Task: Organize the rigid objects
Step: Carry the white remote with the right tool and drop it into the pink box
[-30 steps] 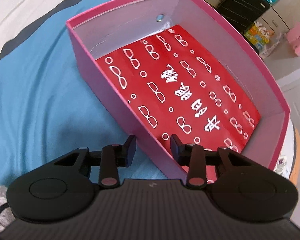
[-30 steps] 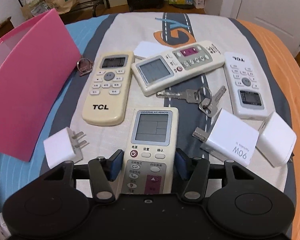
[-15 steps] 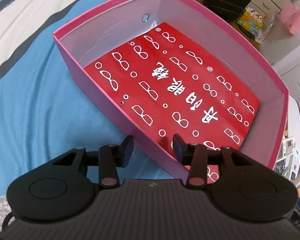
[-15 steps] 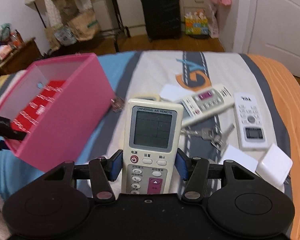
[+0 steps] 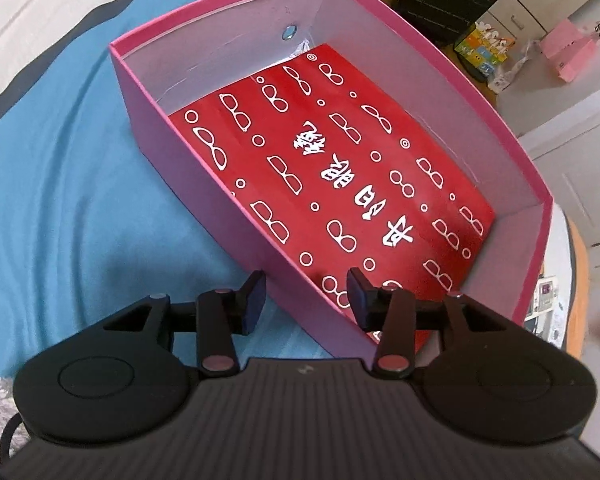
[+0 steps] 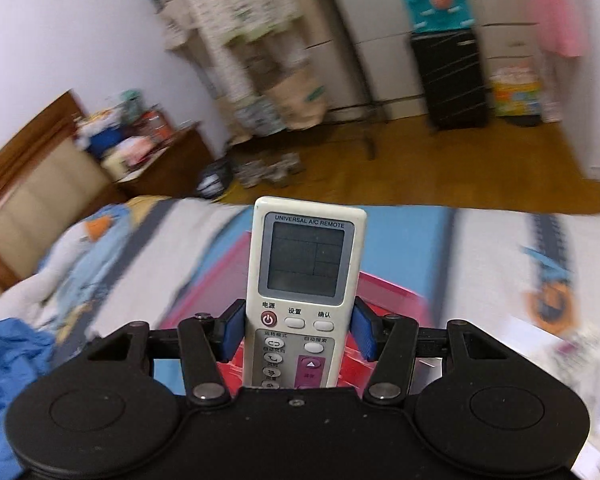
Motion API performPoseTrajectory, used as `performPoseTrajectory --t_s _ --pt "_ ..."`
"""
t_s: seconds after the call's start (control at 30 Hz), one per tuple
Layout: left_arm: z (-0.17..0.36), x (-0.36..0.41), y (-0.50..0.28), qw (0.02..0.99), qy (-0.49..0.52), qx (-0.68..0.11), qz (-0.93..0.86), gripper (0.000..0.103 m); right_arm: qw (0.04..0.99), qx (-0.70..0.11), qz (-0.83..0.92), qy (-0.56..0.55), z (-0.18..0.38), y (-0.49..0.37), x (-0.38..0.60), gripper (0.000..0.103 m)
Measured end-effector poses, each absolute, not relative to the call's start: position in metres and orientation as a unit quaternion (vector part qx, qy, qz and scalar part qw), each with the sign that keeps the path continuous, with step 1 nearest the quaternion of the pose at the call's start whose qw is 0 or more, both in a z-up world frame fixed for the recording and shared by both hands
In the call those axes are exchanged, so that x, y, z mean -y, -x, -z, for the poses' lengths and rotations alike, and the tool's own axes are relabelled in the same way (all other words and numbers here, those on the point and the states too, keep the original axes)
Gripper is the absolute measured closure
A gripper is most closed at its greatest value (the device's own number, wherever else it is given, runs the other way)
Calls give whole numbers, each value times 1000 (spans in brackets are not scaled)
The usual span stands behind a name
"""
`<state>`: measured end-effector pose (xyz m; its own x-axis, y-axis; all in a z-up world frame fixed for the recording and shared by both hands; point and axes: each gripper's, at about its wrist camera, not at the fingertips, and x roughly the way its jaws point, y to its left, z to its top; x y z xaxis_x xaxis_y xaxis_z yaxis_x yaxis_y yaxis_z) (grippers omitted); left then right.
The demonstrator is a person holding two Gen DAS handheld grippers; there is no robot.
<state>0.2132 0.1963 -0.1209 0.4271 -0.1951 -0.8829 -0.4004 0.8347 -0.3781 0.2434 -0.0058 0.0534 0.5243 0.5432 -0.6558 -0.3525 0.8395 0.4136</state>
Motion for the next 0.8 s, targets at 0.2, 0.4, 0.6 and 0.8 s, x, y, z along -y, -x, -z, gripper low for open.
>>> performPoseTrajectory --t_s 0.2,0.4,0.6,0.8 --pt "124 -199 -212 797 289 -526 -62 60 812 -502 -258 -151 -1 -320 -59 44" --pt "130 -209 -208 794 312 -520 -51 60 776 -566 -239 -142 61 -361 -107 44" --pt "135 -209 -211 791 313 -523 -52 59 758 -599 -211 -147 95 -368 -117 38" --pt "131 -207 -209 792 311 -522 -57 59 791 -549 -238 -129 55 -328 -82 37"
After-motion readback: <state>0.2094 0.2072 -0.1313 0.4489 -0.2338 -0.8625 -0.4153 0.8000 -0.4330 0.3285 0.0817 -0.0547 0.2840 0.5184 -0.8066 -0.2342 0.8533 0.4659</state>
